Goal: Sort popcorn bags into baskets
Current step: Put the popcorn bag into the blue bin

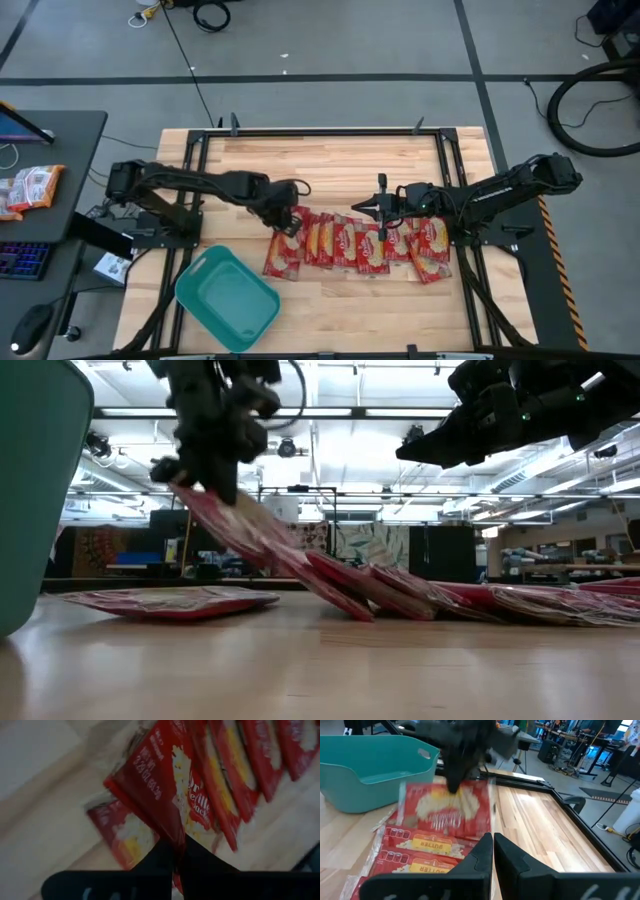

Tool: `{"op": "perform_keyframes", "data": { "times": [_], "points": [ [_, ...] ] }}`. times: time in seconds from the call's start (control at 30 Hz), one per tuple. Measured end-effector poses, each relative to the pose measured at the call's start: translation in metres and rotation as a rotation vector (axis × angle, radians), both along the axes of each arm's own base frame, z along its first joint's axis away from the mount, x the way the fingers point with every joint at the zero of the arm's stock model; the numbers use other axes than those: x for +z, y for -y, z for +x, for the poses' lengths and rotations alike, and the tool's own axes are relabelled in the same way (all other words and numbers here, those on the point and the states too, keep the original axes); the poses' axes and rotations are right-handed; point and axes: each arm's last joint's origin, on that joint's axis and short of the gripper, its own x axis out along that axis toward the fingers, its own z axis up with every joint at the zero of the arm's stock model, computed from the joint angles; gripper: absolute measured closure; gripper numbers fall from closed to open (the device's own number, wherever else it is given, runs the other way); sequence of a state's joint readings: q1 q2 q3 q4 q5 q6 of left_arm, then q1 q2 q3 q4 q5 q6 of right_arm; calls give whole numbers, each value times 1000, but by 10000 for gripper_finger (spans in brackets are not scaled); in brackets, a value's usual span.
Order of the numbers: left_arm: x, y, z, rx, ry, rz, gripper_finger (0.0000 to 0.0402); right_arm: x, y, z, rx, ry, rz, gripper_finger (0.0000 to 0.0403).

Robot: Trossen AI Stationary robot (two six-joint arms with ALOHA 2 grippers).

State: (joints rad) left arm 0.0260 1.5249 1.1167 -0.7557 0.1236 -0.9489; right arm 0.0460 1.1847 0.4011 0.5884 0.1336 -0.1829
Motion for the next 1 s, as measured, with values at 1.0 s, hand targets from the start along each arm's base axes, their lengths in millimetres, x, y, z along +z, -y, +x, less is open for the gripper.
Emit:
{"op": "perform_keyframes", "data": {
  "times": [1.0],
  "points": [
    [76,100,-62,-1428,-128,154,386,-2,1,0,2,-23,-4,383]
  ]
}}
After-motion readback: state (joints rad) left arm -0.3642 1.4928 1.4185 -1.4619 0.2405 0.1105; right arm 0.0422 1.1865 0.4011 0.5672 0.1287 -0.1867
